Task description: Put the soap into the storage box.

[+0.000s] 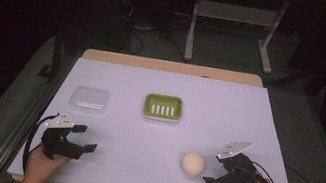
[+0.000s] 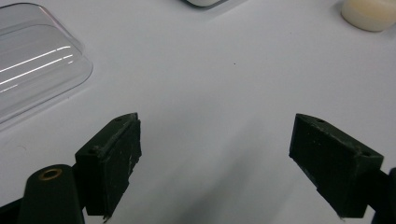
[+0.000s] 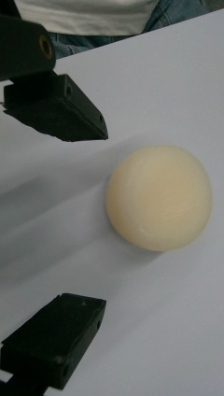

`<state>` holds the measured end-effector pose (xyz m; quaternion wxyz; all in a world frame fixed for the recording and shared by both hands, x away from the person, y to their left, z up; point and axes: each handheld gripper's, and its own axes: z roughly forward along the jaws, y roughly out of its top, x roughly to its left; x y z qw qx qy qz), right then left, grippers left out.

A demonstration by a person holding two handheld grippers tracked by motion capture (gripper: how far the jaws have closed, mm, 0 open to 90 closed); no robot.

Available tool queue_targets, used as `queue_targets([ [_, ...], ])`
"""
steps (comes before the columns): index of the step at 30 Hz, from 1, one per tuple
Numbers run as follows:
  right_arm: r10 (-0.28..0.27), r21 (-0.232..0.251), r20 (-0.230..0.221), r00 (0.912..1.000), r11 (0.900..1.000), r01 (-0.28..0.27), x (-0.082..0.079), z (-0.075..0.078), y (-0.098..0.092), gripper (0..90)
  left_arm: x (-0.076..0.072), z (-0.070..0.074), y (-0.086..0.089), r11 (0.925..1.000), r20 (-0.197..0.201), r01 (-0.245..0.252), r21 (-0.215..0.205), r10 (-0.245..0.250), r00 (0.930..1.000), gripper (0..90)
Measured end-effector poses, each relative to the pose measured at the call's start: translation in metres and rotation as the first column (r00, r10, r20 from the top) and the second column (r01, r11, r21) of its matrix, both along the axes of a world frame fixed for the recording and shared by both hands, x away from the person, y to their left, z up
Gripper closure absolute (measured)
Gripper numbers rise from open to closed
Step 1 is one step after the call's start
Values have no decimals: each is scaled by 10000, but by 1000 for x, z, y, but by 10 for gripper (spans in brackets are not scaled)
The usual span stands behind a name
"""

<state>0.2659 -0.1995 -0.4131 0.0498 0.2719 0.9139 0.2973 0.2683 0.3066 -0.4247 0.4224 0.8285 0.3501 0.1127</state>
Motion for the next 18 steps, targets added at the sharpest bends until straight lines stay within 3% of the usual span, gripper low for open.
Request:
queue_targets([
  [5, 224, -82, 13, 9997, 9997, -224, 4, 3, 8, 146, -1, 0, -1, 10000, -23, -19, 29, 19, 10000, 160],
  [10, 717, -498, 107, 9974, 9962, -711, 14, 1, 20, 146, 0, -1, 0, 10000, -23, -31, 71, 31, 10000, 160],
  [18, 1280, -900, -242, 9915, 9875, -1297, 24, 1, 38, 149, 0, -1, -1, 9999, 24, 53, 159, -54, 10000, 160],
])
